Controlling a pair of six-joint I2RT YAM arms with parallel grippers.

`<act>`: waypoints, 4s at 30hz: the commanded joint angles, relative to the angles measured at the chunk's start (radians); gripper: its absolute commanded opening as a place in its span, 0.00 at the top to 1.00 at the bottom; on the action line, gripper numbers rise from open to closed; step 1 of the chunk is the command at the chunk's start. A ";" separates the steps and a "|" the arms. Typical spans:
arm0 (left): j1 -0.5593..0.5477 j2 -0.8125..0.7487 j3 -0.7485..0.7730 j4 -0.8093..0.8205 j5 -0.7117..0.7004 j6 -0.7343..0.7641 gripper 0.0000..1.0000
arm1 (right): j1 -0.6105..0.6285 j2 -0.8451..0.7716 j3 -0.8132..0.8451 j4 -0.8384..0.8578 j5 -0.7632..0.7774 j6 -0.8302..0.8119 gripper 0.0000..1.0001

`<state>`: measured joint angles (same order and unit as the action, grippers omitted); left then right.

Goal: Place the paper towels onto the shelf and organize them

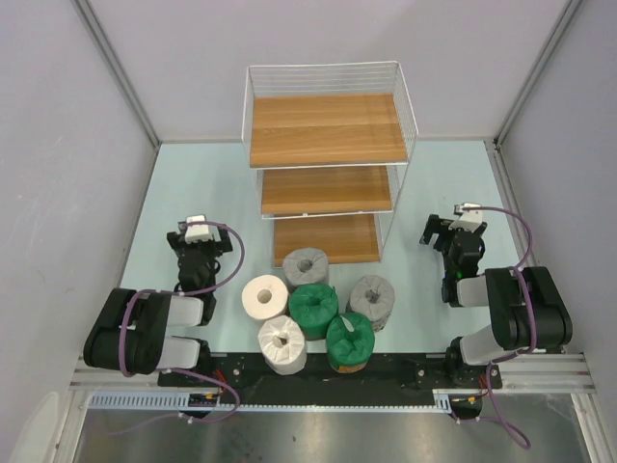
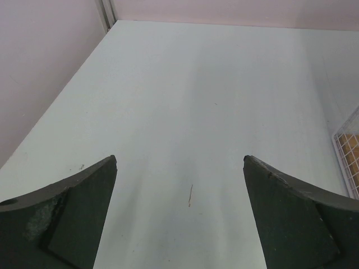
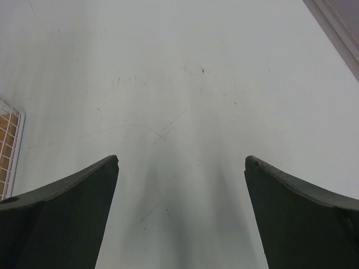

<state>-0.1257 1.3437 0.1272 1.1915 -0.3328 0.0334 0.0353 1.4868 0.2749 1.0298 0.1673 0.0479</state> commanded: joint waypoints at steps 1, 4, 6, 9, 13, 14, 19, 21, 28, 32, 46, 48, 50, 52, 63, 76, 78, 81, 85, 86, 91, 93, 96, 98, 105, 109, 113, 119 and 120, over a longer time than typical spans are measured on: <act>0.005 0.000 0.025 0.034 0.015 -0.012 0.00 | -0.003 -0.008 -0.005 0.042 -0.002 -0.013 0.00; 0.005 -0.002 0.025 0.034 0.015 -0.012 0.00 | -0.003 -0.008 -0.005 0.044 -0.002 -0.013 0.00; 0.005 -0.003 0.025 0.034 0.015 -0.013 0.00 | -0.012 -0.007 -0.002 0.039 -0.020 -0.006 0.00; 0.005 -0.002 0.025 0.036 0.015 -0.012 0.00 | -0.015 -0.010 0.000 0.036 -0.023 -0.003 0.00; 0.005 0.000 0.026 0.031 0.017 -0.012 0.00 | -0.015 -0.010 0.000 0.036 -0.023 -0.005 0.00; 0.005 -0.001 0.028 0.028 0.017 -0.013 0.00 | -0.015 -0.010 0.000 0.035 -0.025 -0.005 0.00; -0.002 -0.015 0.028 0.021 -0.035 -0.024 0.00 | -0.008 -0.022 -0.005 0.036 0.032 0.012 0.00; -0.009 -0.047 0.029 0.002 -0.029 -0.001 0.00 | -0.006 -0.071 -0.013 0.023 0.106 0.041 0.00; -0.045 -0.224 0.202 -0.435 -0.230 -0.089 0.00 | -0.011 -0.209 0.035 -0.180 0.181 0.072 0.00; -0.045 -0.248 0.371 -0.725 -0.250 -0.191 0.00 | 0.009 -0.253 0.105 -0.342 0.375 0.173 0.00; 0.021 -0.431 0.531 -1.234 0.091 -0.452 0.00 | -0.078 -0.373 0.276 -0.852 0.139 0.443 0.00; 0.028 -0.452 0.517 -1.268 0.133 -0.496 0.00 | -0.107 -0.370 0.276 -0.901 0.098 0.483 0.00; 0.028 -0.475 0.506 -1.305 0.153 -0.533 0.00 | -0.135 -0.362 0.279 -0.927 0.042 0.495 0.00; 0.028 -0.520 0.496 -1.311 0.167 -0.572 0.00 | -0.147 -0.350 0.293 -0.976 -0.013 0.517 0.00; 0.034 -0.575 0.543 -1.452 0.190 -0.569 0.00 | -0.200 -0.405 0.308 -1.091 -0.187 0.541 0.00; -0.037 -0.658 0.508 -1.526 0.172 -0.544 0.00 | 0.409 -0.752 0.392 -1.592 0.290 0.630 0.00; -0.072 -0.672 0.511 -1.540 0.150 -0.540 0.00 | 0.468 -0.776 0.406 -1.639 0.308 0.671 0.00; -0.116 -0.686 0.508 -1.550 0.114 -0.538 0.00 | 0.580 -0.783 0.428 -1.706 0.296 0.702 0.01; -0.149 -0.722 0.489 -1.557 0.087 -0.540 0.00 | 0.719 -0.766 0.451 -1.754 0.261 0.747 0.03; -0.150 -0.726 0.486 -1.558 0.086 -0.540 0.00 | 0.768 -0.767 0.454 -1.758 0.258 0.757 0.03; -0.152 -0.736 0.474 -1.569 0.092 -0.546 0.00 | 0.879 -0.749 0.457 -1.761 0.265 0.785 0.06; -0.152 -0.741 0.471 -1.577 0.090 -0.544 0.00 | 0.906 -0.729 0.458 -1.766 0.265 0.784 0.07; -0.152 -0.752 0.465 -1.586 0.094 -0.550 0.00 | 0.943 -0.686 0.458 -1.769 0.270 0.784 0.07; -0.152 -0.756 0.462 -1.587 0.097 -0.555 0.00 | 0.956 -0.663 0.458 -1.768 0.284 0.802 0.08; -0.152 -0.744 0.466 -1.575 0.129 -0.564 0.00 | 0.963 -0.613 0.458 -1.766 0.319 0.830 0.15; -0.152 -0.742 0.465 -1.572 0.146 -0.561 0.00 | 0.962 -0.585 0.457 -1.784 0.334 0.845 0.18; -0.152 -0.745 0.465 -1.573 0.158 -0.560 0.00 | 0.962 -0.571 0.452 -1.778 0.324 0.845 0.23; -0.152 -0.738 0.468 -1.570 0.166 -0.561 0.00 | 0.960 -0.548 0.426 -1.746 0.287 0.834 0.32; -0.152 -0.736 0.468 -1.570 0.167 -0.563 0.00 | 0.959 -0.539 0.425 -1.742 0.281 0.834 0.33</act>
<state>-0.2729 0.6025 0.5945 -0.3912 -0.1902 -0.5236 0.9932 0.9291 0.6960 -0.7383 0.4526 0.8677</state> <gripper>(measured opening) 0.996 0.698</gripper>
